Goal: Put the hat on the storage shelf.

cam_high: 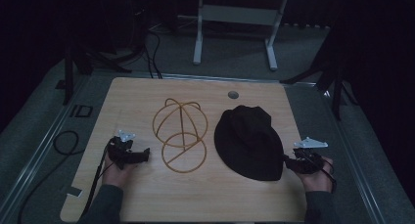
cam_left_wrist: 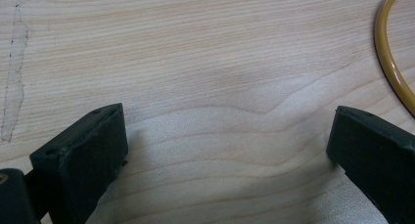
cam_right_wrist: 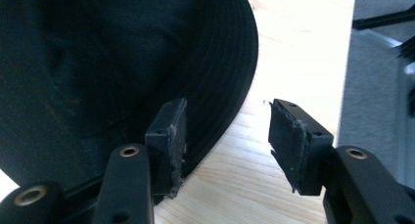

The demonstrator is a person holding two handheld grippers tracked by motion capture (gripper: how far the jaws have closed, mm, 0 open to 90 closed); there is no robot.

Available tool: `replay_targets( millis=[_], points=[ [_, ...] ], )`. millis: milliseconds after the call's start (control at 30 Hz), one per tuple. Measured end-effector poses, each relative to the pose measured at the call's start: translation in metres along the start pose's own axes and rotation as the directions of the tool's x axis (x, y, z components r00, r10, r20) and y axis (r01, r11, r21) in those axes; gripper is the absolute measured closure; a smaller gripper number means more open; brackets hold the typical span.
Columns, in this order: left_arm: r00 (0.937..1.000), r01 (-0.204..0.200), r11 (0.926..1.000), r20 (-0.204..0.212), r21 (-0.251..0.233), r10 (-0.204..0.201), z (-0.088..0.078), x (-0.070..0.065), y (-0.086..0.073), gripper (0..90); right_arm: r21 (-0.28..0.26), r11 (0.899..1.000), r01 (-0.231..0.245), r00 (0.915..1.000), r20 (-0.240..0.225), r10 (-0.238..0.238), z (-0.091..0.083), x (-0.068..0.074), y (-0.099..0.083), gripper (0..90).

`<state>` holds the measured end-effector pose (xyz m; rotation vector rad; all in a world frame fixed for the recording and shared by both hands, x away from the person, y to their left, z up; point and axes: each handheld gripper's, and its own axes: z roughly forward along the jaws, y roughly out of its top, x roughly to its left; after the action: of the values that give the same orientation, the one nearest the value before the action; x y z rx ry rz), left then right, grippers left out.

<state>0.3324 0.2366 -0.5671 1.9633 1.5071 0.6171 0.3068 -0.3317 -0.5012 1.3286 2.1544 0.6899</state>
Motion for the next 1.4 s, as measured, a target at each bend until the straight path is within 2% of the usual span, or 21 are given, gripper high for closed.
replay_targets(
  millis=[67,200,400,500,533,600,633,667,867,1067,1200,1233,1333,1400],
  points=[
    [1.0,0.0,1.0,0.0,0.0,0.0,0.0,0.0,0.0,1.8,0.012,0.999,0.039,0.9992,-0.003,-0.039,-0.005,0.003,0.006,45.7],
    [1.0,0.0,1.0,0.0,0.0,0.0,0.0,0.0,0.0,1.8,0.013,0.998,0.055,0.9984,-0.01,-0.055,-0.012,0.005,0.013,44.3],
    [1.0,-0.001,1.0,0.0,0.003,0.001,0.0,0.0,0.0,1.8,0.012,0.996,0.087,0.9942,-0.064,-0.086,-0.027,0.008,0.027,41.0],
    [1.0,-0.001,1.0,0.0,0.001,0.001,0.0,0.0,0.0,1.8,0.006,0.993,0.117,0.9884,-0.099,-0.116,-0.035,0.014,0.037,39.3],
    [1.0,0.0,1.0,0.0,0.001,0.0,0.0,0.0,0.0,1.8,0.006,0.993,0.117,0.9884,-0.099,-0.116,-0.035,0.014,0.037,39.3],
    [1.0,0.0,1.0,0.0,0.001,0.0,0.0,0.0,0.0,1.8,0.011,0.992,0.125,0.9844,-0.127,-0.122,-0.037,0.017,0.044,38.0],
    [1.0,0.0,1.0,0.0,0.002,0.0,0.0,0.0,0.0,1.8,0.011,0.992,0.125,0.9844,-0.127,-0.122,-0.037,0.017,0.044,38.0],
    [1.0,0.0,1.0,0.0,0.001,0.0,0.0,0.0,0.0,1.8,0.023,0.992,0.123,0.9819,-0.148,-0.118,-0.036,0.018,0.048,37.2],
    [1.0,0.001,1.0,0.0,0.001,-0.001,0.0,0.0,0.0,1.8,0.06,0.99,0.125,0.9788,-0.171,-0.113,-0.029,0.022,0.058,37.8],
    [1.0,0.0,1.0,-0.001,0.002,0.0,0.0,0.0,0.0,1.8,0.082,0.983,0.161,0.9708,-0.193,-0.143,-0.024,0.031,0.071,37.2],
    [1.0,0.001,1.0,0.0,0.001,-0.001,0.0,0.0,0.0,1.8,0.094,0.982,0.165,0.9671,-0.211,-0.143,-0.018,0.031,0.08,42.7],
    [1.0,0.0,1.0,0.0,0.001,0.0,0.0,0.0,0.0,1.8,0.097,0.983,0.154,0.9643,-0.232,-0.128,-0.015,0.029,0.084,45.2],
    [1.0,0.0,1.0,0.0,0.001,0.0,0.0,0.0,0.0,1.8,0.103,0.982,0.156,0.96,-0.25,-0.126,-0.011,0.029,0.087,43.5],
    [1.0,0.0,1.0,0.0,0.001,0.0,0.0,0.0,0.0,1.8,0.121,0.978,0.171,0.9577,-0.254,-0.136,-0.007,0.032,0.091,40.9]
  ],
)
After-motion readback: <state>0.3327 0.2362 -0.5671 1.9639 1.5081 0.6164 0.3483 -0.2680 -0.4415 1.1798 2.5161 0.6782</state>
